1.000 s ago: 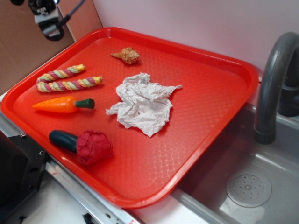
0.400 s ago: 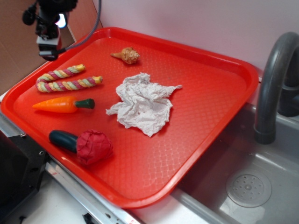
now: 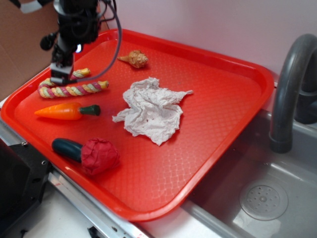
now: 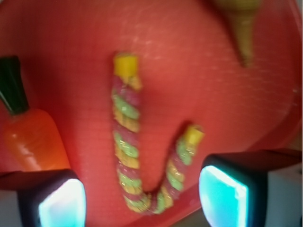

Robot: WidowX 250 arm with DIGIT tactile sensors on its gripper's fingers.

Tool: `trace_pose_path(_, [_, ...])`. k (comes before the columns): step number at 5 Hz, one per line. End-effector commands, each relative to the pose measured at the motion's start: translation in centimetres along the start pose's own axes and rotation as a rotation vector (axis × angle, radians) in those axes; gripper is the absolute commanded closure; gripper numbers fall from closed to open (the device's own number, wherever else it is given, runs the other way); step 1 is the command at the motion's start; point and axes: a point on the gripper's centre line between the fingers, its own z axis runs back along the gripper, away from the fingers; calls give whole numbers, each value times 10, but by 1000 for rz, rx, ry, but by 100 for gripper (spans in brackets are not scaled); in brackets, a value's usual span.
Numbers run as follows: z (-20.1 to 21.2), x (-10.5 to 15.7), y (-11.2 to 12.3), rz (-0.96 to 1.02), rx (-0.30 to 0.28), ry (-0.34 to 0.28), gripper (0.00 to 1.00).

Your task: Grab the multicolored rope.

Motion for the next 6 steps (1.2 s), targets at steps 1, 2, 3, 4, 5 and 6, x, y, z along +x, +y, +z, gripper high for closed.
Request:
trace_pose_path(1, [-10, 12, 8, 53, 57, -8, 0])
trace_pose_path(2, [-15, 16, 20, 86, 8, 13, 0])
trace_pose_path(3, [-31, 22, 20, 22, -124, 73, 0])
trace_pose_path(4, [-36, 26, 20, -78, -216, 89, 0])
trace_pose_path(5, [-33, 24, 14, -169, -290, 89, 0])
trace_pose_path(6, [-34, 26, 12, -91, -198, 100, 14])
